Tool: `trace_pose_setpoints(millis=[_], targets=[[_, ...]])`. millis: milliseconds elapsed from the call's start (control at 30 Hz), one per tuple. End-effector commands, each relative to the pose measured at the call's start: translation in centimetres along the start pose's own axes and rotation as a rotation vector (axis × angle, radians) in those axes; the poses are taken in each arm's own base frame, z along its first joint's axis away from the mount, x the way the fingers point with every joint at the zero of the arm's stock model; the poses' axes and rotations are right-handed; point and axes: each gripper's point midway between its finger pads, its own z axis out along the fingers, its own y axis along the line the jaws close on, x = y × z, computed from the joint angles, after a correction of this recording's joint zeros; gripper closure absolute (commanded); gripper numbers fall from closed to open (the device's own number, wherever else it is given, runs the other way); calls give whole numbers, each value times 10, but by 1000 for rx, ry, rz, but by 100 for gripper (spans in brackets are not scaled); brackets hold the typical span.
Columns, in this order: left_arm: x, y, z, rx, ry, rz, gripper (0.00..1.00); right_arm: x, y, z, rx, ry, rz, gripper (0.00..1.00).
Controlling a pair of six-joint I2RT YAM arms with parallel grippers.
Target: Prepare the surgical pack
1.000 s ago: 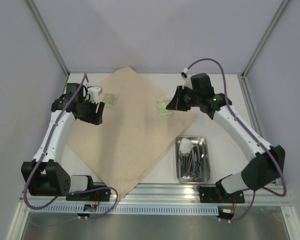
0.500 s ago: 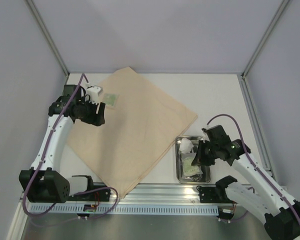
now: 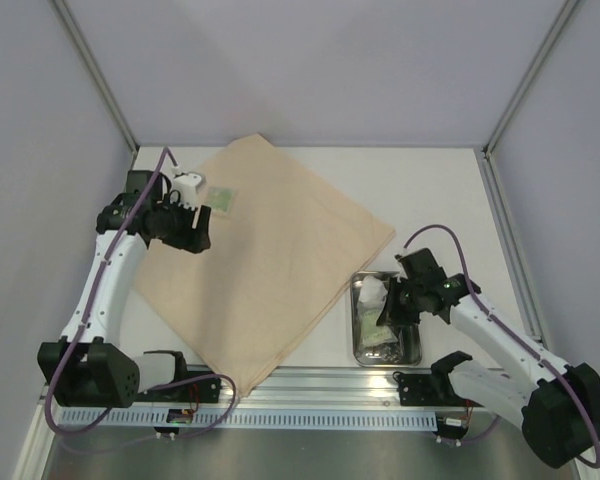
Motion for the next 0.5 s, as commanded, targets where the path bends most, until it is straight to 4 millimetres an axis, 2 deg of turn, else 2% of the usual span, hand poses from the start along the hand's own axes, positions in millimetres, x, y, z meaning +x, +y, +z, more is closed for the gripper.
trace_pose_setpoints(millis=[0, 33, 100, 133, 200, 233, 300, 333, 367, 433, 467], targets=[[-7, 1, 2, 12, -8, 13, 27, -15, 2, 7, -8, -64, -11, 99], [-7, 1, 3, 16, -3, 8, 27, -15, 2, 7, -3, -70, -13, 99], [-9, 2, 6, 20, 3, -1, 27, -15, 1, 5, -1, -74, -10, 89], [-9, 2, 8, 27, 6, -4, 27, -14, 1, 4, 0, -74, 2, 72], [-13, 2, 14, 36, 10, -17, 27, -18, 4, -2, -1, -87, 21, 51], [-16, 3, 15, 35, 9, -26, 27, -16, 0, -6, 34, -83, 41, 39], [-32, 9, 19, 22, -21, -44, 27, -22, 1, -20, 63, -100, 52, 32], [-46, 14, 18, 3, -55, -45, 27, -27, -1, -24, 90, -123, 54, 30], [-52, 19, 26, -10, -57, -83, 27, -31, 0, -30, 96, -141, 51, 29], [-84, 39, 27, -90, -123, -101, 31, -46, 8, -47, 98, -199, 39, 29], [-88, 50, 43, -113, -101, -126, 34, -51, 11, -53, 96, -220, 33, 29]])
